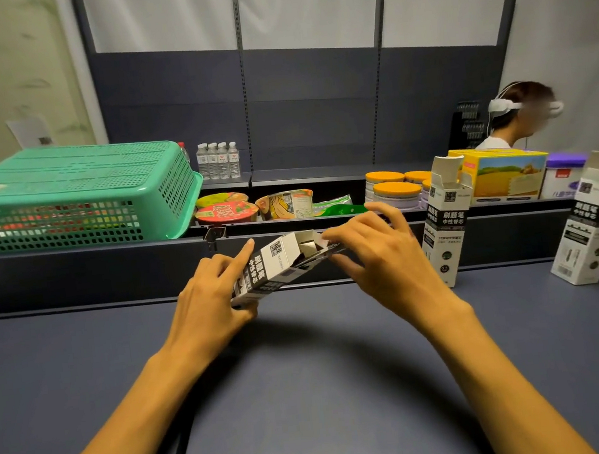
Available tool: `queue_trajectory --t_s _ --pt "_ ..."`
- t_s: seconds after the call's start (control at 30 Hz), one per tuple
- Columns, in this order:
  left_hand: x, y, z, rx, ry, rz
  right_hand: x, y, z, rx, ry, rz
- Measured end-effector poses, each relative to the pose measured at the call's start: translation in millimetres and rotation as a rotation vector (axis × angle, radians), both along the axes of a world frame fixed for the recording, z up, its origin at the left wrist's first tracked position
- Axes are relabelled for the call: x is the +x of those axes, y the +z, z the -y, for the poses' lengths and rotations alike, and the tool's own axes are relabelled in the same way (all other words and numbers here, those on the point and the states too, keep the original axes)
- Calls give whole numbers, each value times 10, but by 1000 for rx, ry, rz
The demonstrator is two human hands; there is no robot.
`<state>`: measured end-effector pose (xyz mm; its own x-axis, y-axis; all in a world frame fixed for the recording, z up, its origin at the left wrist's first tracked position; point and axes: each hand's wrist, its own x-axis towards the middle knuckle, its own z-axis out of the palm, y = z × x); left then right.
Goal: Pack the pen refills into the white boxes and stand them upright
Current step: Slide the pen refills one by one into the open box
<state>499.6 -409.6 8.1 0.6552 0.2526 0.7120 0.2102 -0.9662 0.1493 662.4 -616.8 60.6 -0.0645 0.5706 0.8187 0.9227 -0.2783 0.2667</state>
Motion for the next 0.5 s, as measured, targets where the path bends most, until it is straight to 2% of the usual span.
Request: queue_trajectory --t_s 0.17,0.4,0.5 --pt "-1 1 15 -8 -5 1 101 8 127 84 20 -99" --pt "16 -6 54 11 -36 -1 -34 -114 -61 1 87 -5" --pt "8 -3 57 11 -39 3 -44 -118 -59 -5 102 -51"
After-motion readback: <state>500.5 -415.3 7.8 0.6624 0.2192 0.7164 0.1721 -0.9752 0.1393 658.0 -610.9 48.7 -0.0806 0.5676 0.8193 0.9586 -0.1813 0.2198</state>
